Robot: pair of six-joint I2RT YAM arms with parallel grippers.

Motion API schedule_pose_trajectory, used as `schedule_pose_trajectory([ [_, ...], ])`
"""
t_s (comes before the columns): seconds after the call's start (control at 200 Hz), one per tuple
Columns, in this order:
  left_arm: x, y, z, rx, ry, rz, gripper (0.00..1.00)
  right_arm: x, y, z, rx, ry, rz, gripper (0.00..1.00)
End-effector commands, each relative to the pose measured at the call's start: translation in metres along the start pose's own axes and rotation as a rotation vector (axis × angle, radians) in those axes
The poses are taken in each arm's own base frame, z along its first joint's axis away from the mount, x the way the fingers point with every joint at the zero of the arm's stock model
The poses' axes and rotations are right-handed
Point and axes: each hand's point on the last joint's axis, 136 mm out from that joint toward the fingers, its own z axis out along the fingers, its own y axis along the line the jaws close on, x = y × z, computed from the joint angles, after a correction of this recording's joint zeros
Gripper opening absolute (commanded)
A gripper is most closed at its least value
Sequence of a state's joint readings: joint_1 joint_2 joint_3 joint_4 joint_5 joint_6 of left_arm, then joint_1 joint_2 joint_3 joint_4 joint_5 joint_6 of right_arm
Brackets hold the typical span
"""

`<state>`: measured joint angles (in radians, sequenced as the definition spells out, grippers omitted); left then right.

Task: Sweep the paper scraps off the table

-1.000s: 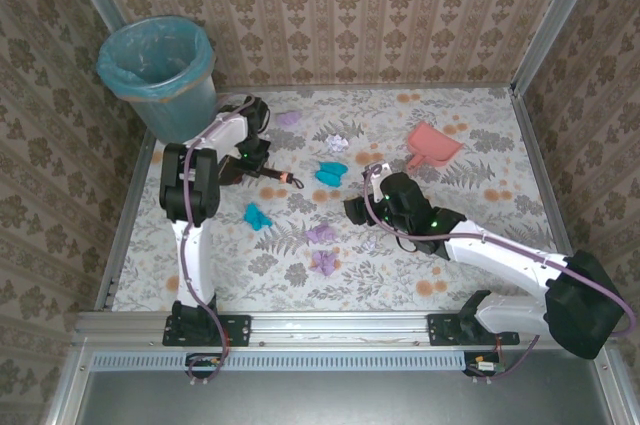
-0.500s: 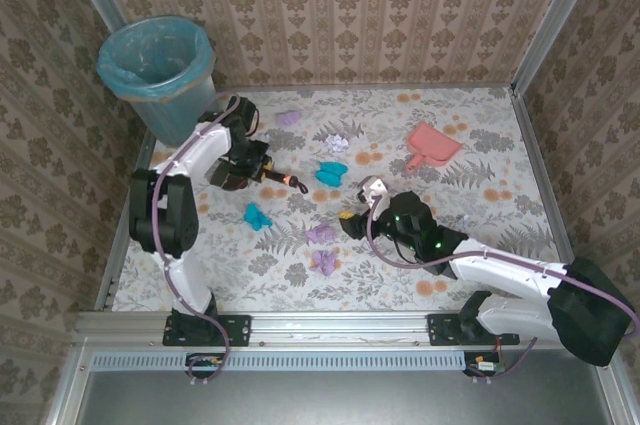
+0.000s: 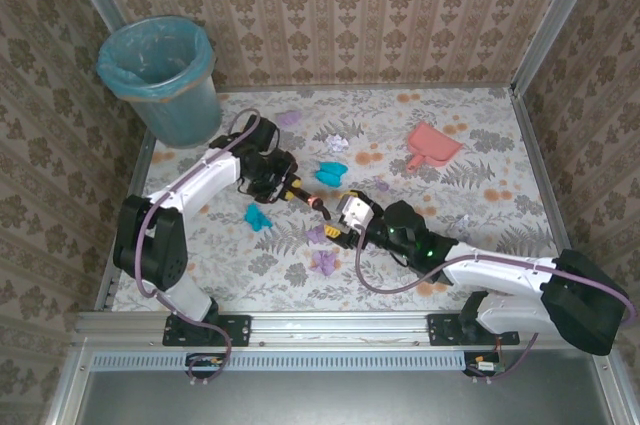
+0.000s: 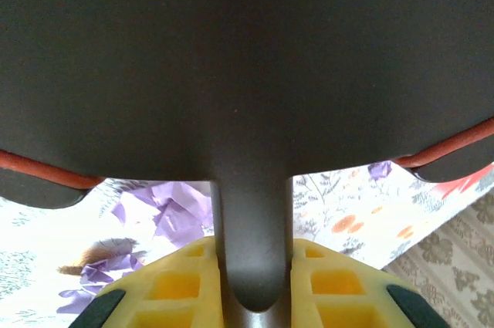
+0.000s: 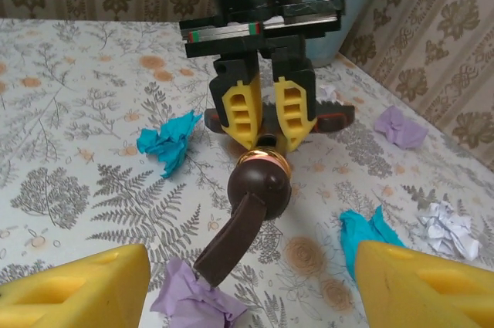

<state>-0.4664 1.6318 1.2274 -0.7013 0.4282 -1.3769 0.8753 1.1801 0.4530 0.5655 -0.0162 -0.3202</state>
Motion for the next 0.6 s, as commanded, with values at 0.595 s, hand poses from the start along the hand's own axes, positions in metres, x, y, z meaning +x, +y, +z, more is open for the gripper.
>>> schedule_pose_trajectory([
  [0.595,0.036,-0.025,-0.009,0.103,0.039,0.067,0.00,-0.017,-0.009,0.023,0.055,-0.013,-0.070,0.69],
])
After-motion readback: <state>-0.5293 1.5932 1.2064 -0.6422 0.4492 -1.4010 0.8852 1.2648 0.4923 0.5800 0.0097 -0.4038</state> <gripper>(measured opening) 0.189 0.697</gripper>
